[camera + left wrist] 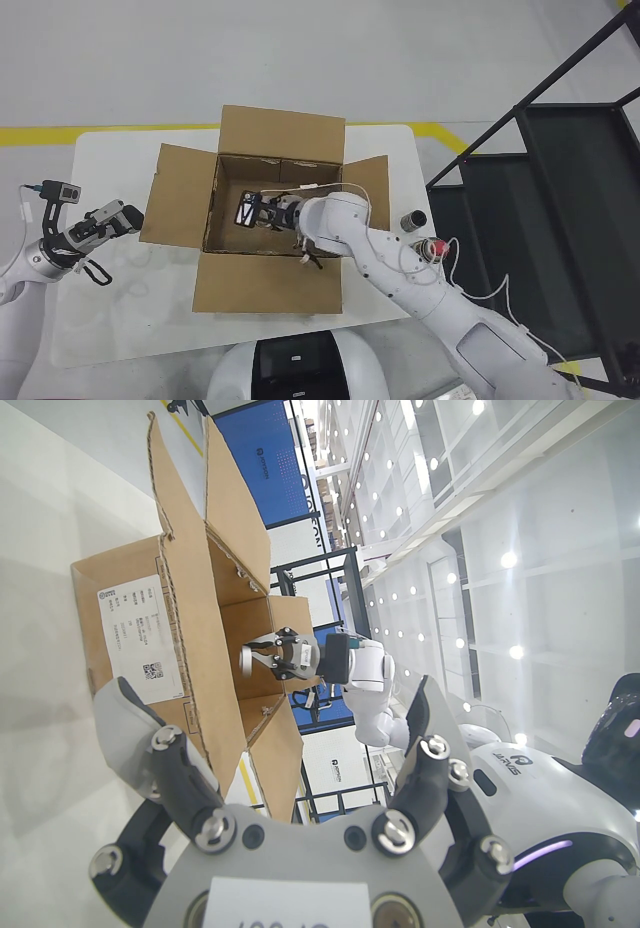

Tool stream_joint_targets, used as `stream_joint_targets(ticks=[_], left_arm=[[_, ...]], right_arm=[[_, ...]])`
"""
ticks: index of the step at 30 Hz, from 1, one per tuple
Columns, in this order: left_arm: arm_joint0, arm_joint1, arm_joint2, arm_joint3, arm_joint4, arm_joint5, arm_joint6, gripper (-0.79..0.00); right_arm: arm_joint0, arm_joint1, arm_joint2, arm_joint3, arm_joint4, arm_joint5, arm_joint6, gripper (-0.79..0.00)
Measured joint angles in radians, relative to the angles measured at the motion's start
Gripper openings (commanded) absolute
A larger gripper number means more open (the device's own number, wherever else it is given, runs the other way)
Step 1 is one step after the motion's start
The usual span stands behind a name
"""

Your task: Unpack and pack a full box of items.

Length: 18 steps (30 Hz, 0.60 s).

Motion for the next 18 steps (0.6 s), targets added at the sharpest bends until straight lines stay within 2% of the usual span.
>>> stream_joint_targets(ticks=[7, 11, 18], left_arm=[[0.000, 0.000, 0.000, 0.000, 0.000, 0.000, 0.000, 0.000], [0.000, 0.000, 0.000, 0.000, 0.000, 0.000, 0.000, 0.000], [0.000, 0.000, 0.000, 0.000, 0.000, 0.000, 0.000, 0.000]], right_arm=[[-0.160, 0.045, 0.121, -0.218, -0.027, -0.026, 0.004, -0.785], [-0.249, 0.064, 0.177, -0.303, -0.047, -0.033, -0.051, -0.785], [-0.248, 0.063, 0.177, -0.302, -0.047, -0.033, -0.050, -0.785]])
